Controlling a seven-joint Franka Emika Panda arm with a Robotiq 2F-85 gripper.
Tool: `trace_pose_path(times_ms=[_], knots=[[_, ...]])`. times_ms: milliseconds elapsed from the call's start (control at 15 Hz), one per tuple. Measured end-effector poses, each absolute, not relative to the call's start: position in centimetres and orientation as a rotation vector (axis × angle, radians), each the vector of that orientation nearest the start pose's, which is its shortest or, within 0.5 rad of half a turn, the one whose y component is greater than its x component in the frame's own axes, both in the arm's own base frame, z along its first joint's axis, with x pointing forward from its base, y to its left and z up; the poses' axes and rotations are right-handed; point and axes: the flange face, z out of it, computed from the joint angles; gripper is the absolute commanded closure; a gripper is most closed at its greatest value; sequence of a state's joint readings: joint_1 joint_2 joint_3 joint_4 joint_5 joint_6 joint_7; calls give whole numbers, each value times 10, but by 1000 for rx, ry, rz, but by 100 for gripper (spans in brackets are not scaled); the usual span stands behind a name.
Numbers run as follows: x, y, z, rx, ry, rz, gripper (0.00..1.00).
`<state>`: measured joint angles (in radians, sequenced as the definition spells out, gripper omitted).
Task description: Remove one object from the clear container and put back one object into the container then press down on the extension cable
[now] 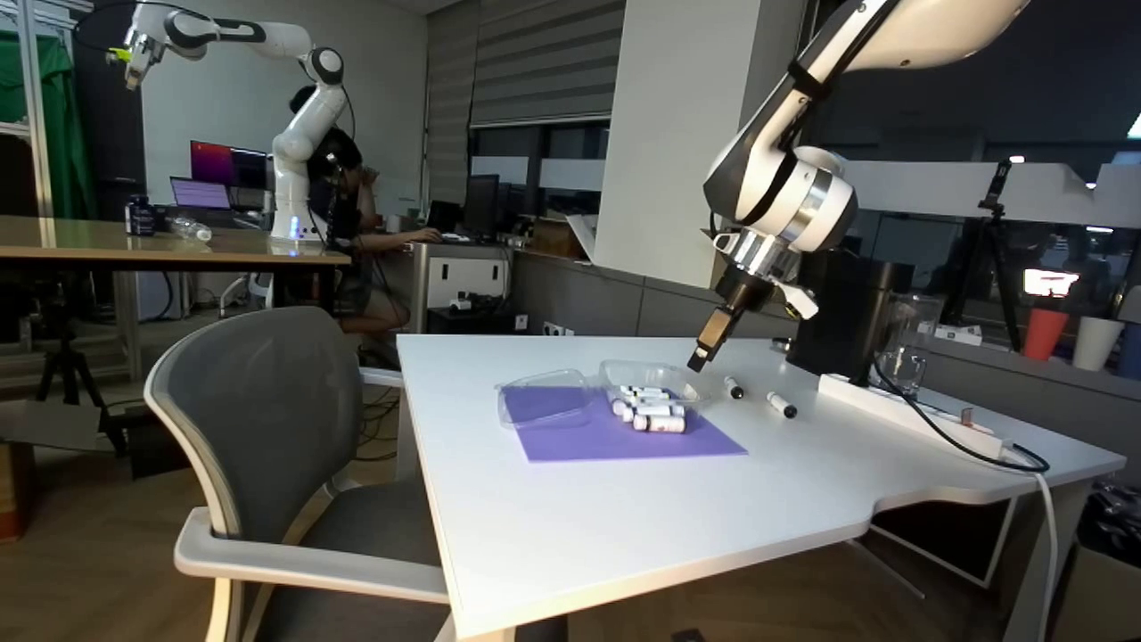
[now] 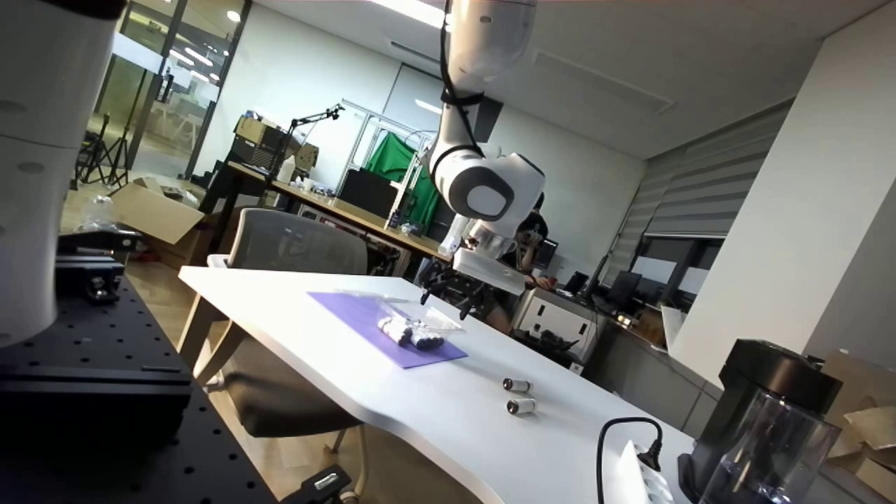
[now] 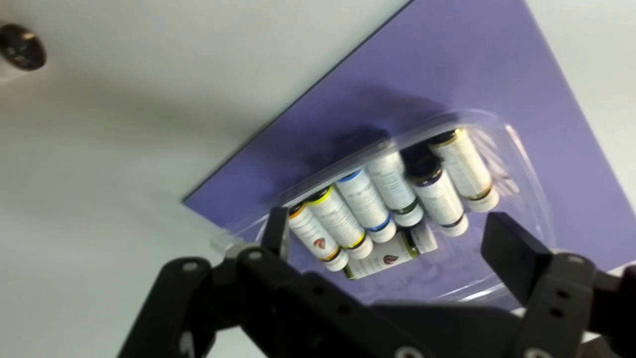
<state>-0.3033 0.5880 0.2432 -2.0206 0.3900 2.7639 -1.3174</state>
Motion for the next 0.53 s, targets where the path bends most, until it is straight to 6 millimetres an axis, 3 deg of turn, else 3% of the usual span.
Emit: trace_pose_path(times_ms=[267,533], knots=[[623,-66,202,-2878,-1121,-676,0],[641,-104,220,-3038,-840,-710,0]])
